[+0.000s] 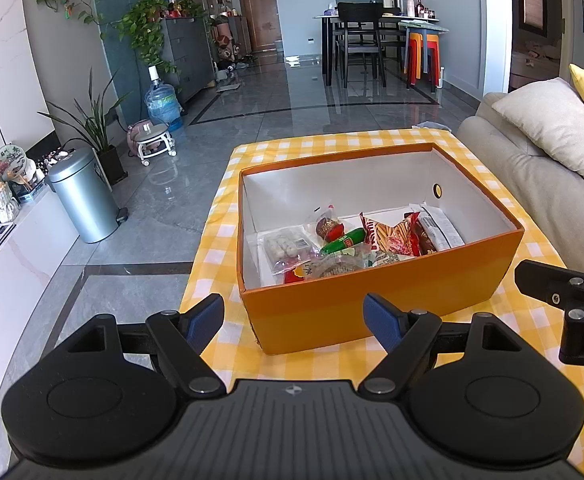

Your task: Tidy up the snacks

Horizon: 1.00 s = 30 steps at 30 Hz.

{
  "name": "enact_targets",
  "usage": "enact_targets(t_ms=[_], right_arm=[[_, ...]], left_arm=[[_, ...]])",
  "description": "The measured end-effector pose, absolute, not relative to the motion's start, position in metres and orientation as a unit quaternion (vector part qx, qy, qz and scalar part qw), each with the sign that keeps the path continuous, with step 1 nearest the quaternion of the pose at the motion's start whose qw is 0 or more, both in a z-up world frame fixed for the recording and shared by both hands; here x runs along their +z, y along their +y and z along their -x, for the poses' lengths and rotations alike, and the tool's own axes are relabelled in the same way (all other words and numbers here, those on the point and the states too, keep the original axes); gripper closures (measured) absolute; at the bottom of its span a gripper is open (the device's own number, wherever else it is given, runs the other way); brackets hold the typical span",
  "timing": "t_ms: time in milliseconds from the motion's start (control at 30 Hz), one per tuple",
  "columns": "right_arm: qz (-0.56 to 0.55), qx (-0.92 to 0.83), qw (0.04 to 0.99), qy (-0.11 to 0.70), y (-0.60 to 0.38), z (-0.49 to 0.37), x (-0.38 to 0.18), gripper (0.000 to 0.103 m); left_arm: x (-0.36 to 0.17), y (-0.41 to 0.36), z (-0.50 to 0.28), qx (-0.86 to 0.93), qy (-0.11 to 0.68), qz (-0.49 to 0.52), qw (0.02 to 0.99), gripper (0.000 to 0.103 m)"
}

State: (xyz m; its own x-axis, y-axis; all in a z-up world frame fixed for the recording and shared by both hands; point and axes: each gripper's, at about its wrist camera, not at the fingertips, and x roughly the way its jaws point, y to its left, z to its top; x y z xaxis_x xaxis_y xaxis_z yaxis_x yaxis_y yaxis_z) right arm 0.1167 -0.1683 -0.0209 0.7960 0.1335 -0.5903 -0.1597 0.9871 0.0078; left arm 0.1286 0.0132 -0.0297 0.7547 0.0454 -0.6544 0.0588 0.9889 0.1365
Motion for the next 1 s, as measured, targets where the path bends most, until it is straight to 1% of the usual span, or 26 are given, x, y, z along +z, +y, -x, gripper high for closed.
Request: enact_targets(t_ms=[1000], right_arm=[[0.005,0.069,0.944,0.322,-0.1678,-0.1228,-0.0245,0.004]], left_arm=[[-0.0258,0.0172,-0.1228,-0.006,0.358,-0.069,0.931,0.010]])
